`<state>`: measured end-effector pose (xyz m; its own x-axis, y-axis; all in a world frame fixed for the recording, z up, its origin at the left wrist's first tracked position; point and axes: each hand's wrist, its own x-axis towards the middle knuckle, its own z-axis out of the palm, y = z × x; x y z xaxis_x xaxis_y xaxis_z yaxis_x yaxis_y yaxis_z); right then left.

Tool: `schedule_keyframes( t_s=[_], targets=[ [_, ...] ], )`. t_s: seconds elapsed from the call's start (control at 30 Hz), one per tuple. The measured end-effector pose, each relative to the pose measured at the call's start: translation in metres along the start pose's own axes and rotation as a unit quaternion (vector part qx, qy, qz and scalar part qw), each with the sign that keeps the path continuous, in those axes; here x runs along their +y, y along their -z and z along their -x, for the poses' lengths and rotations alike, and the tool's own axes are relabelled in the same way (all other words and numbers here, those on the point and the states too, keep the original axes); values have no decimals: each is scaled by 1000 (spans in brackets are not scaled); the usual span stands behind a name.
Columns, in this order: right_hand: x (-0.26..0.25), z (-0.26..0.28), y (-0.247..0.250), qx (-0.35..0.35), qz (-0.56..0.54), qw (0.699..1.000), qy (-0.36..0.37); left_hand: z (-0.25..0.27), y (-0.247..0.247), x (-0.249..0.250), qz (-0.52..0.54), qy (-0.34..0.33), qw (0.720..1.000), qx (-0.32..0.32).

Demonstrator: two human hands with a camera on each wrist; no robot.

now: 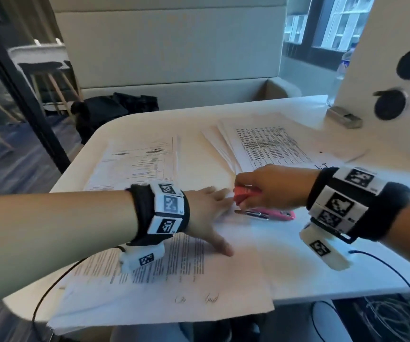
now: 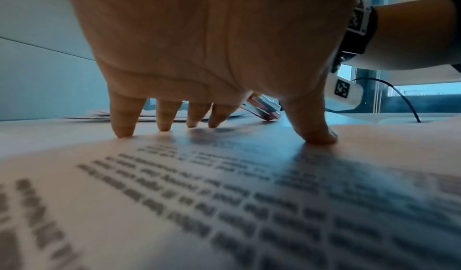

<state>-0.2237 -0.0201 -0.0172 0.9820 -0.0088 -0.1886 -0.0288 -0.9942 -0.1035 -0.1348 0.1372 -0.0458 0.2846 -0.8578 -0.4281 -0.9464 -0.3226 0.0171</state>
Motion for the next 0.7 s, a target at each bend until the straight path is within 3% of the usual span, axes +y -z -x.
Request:
schedule_keyframes(
  t_s=[0.13, 0.37, 0.7],
  targets=[
    [3, -8, -7, -4, 36, 999, 30, -3, -4, -2, 10, -7, 1000, -18],
    [11, -21, -14, -18, 110, 993, 37, -4, -8, -4, 2, 67, 996, -56],
    [5, -33, -18, 9, 76, 992, 102, -10, -13, -12, 35, 63, 996, -52]
  ],
)
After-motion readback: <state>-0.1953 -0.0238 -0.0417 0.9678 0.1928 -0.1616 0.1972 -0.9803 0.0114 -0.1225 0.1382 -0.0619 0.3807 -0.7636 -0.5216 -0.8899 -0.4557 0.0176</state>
